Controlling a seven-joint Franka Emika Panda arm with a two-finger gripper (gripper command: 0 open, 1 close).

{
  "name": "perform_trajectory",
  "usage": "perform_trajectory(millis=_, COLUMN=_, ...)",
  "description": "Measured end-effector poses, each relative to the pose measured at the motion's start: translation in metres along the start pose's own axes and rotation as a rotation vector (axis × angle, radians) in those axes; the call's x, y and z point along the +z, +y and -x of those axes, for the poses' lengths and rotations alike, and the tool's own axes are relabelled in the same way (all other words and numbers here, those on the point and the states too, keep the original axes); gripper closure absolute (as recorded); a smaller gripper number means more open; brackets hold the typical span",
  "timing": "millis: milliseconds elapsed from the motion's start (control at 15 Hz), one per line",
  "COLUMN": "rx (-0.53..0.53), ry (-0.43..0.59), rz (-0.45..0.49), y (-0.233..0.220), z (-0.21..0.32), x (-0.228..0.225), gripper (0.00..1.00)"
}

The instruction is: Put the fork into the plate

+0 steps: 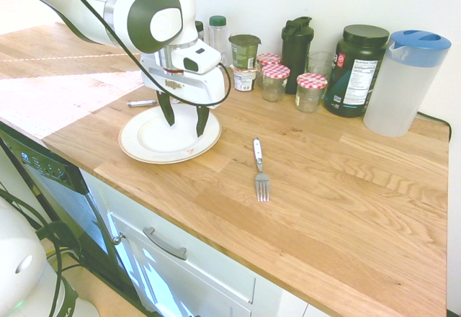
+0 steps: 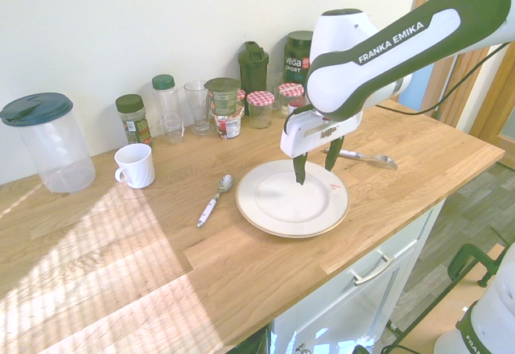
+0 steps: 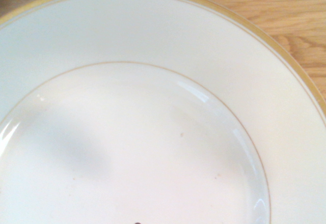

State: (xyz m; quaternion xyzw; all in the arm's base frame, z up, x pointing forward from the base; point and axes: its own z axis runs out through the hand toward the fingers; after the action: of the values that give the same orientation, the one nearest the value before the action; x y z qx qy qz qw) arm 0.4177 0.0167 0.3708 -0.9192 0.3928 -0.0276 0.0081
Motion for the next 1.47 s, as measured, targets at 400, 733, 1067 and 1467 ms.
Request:
perform_trajectory(millis=400, rx=0.021, ry=0.025, rz=-0.046, y=0.044, z=-0.010, x=-0.020, gripper=0.00)
perform_trajectory(millis=733, rx=-0.049, ry=0.053, rz=-0.085, y=0.141, z=-0.029, x=-0.050, gripper=0.00)
perform_trajectory(millis=1067, rx=-0.134, ry=0.069, rz=-0.105, y=0.176, z=-0.085, x=-0.053, gripper=0.00)
perform_trajectory(millis=1467, rx=-0.192, ry=0.031, rz=-0.073, y=0.170, z=-0.123, x=-0.033, gripper=0.00)
